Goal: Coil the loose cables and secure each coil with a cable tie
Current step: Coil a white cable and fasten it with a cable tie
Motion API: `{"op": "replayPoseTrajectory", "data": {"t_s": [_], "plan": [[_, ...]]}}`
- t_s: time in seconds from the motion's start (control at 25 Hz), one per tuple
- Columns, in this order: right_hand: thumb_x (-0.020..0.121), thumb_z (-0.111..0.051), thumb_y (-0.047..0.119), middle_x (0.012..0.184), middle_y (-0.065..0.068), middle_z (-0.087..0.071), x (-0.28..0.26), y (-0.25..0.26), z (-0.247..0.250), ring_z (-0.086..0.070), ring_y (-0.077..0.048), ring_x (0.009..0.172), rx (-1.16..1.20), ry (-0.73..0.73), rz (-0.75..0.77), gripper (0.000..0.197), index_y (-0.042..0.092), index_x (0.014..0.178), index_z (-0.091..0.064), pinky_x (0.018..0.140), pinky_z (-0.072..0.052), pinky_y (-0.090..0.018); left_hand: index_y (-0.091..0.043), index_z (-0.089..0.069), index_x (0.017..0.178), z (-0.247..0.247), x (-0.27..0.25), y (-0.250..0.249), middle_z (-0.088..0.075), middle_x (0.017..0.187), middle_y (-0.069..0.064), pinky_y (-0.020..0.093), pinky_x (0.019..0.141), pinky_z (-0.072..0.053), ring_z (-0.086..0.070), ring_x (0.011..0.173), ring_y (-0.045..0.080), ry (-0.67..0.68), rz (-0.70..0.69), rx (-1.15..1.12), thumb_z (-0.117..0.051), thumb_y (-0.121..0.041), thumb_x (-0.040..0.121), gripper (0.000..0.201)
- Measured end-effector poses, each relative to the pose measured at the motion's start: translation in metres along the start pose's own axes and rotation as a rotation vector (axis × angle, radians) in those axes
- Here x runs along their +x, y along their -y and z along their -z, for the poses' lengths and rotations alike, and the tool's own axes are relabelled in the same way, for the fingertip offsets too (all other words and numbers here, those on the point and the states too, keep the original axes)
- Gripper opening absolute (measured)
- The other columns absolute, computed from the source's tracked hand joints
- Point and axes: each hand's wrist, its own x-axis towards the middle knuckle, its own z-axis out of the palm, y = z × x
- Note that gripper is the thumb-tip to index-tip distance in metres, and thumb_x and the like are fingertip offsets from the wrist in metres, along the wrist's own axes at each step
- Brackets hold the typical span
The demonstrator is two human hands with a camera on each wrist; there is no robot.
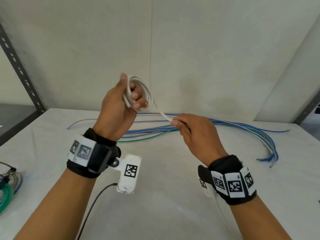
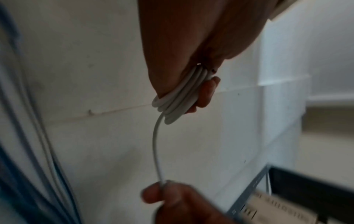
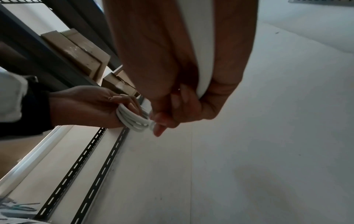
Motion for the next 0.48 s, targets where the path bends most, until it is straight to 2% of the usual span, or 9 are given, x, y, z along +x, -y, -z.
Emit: {"op": "replayPoseTrajectory", "data": {"t_s": [0.08, 0.12, 0.16, 0.2, 0.24, 0.28, 0.36, 0.4, 0.48], "plan": [[0.101, -0.044, 0.045, 0.063, 0.013, -0.047, -0.001, 0.009, 0.003, -0.045, -0.012, 0.064, -0.003, 0.031, 0.060, 0.029, 0.029, 0.084, -0.062, 0.059, -0.040, -0.035, -0.013, -0.045, 0.079, -0.009, -0.005, 0.012, -0.050, 0.060, -0.004, 0.028, 0.060, -0.041, -0.047, 0.052, 0.015, 0.045, -0.084, 0.249, -0.027, -0.032, 0.110, 0.041], [0.101, -0.043, 0.046, 0.064, 0.012, -0.047, -0.001, 0.014, 0.004, -0.044, -0.012, 0.064, -0.006, 0.050, 0.078, 0.031, 0.029, 0.084, -0.061, 0.059, -0.040, -0.036, -0.009, -0.049, 0.081, -0.013, -0.009, 0.018, -0.059, 0.065, -0.002, 0.032, 0.065, -0.047, -0.059, 0.061, 0.020, 0.083, -0.108, 0.372, -0.027, -0.032, 0.110, 0.043], [0.101, -0.042, 0.047, 0.066, 0.011, -0.050, -0.002, 0.018, 0.005, -0.046, -0.013, 0.065, -0.020, 0.067, 0.092, 0.033, 0.026, 0.084, -0.061, 0.060, -0.041, -0.037, -0.004, -0.053, 0.087, -0.015, -0.013, 0.025, -0.068, 0.075, 0.002, 0.036, 0.074, -0.053, -0.068, 0.074, 0.026, 0.121, -0.118, 0.479, -0.027, -0.032, 0.110, 0.045], [0.100, -0.041, 0.047, 0.069, 0.010, -0.053, -0.003, 0.022, 0.006, -0.049, -0.015, 0.067, -0.038, 0.082, 0.101, 0.035, 0.025, 0.084, -0.063, 0.060, -0.043, -0.039, -0.002, -0.054, 0.095, -0.018, -0.018, 0.031, -0.074, 0.086, 0.006, 0.039, 0.082, -0.056, -0.073, 0.087, 0.029, 0.152, -0.118, 0.573, -0.026, -0.031, 0.111, 0.044], [0.100, -0.042, 0.046, 0.072, 0.010, -0.055, -0.003, 0.025, 0.008, -0.052, -0.017, 0.068, -0.041, 0.095, 0.109, 0.035, 0.023, 0.085, -0.064, 0.061, -0.044, -0.040, -0.002, -0.052, 0.100, -0.020, -0.022, 0.037, -0.076, 0.094, 0.007, 0.039, 0.084, -0.057, -0.073, 0.093, 0.027, 0.170, -0.120, 0.651, -0.027, -0.030, 0.111, 0.040], [0.100, -0.045, 0.045, 0.075, 0.010, -0.059, -0.003, 0.027, 0.011, -0.054, -0.018, 0.068, -0.020, 0.113, 0.114, 0.034, 0.022, 0.085, -0.065, 0.061, -0.045, -0.040, -0.003, -0.051, 0.101, -0.022, -0.026, 0.041, -0.076, 0.094, 0.001, 0.036, 0.080, -0.057, -0.073, 0.090, 0.021, 0.178, -0.145, 0.744, -0.028, -0.030, 0.111, 0.036], [0.098, -0.051, 0.040, 0.087, 0.010, -0.069, -0.005, 0.028, 0.018, -0.057, -0.018, 0.065, 0.067, 0.173, 0.113, 0.027, 0.021, 0.086, -0.067, 0.061, -0.047, -0.040, -0.007, -0.047, 0.093, -0.023, -0.029, 0.044, -0.068, 0.078, -0.016, 0.023, 0.065, -0.046, -0.062, 0.068, 0.007, 0.182, -0.273, 0.995, -0.033, -0.028, 0.111, 0.031], [0.097, -0.055, 0.037, 0.087, 0.011, -0.071, -0.006, 0.028, 0.020, -0.057, -0.016, 0.064, 0.113, 0.210, 0.110, 0.021, 0.023, 0.088, -0.067, 0.062, -0.049, -0.040, -0.008, -0.045, 0.090, -0.022, -0.029, 0.044, -0.063, 0.071, -0.014, 0.020, 0.060, -0.040, -0.057, 0.061, 0.008, 0.185, -0.327, 1.107, -0.035, -0.028, 0.110, 0.030], [0.095, -0.064, 0.029, 0.078, 0.019, -0.068, -0.009, 0.032, 0.024, -0.059, -0.013, 0.065, 0.197, 0.266, 0.090, 0.005, 0.028, 0.090, -0.066, 0.064, -0.049, -0.030, -0.007, -0.043, 0.091, -0.017, -0.026, 0.042, -0.060, 0.066, -0.004, 0.022, 0.056, -0.040, -0.056, 0.056, 0.012, 0.224, -0.339, 1.236, -0.035, -0.031, 0.109, 0.031]]}}
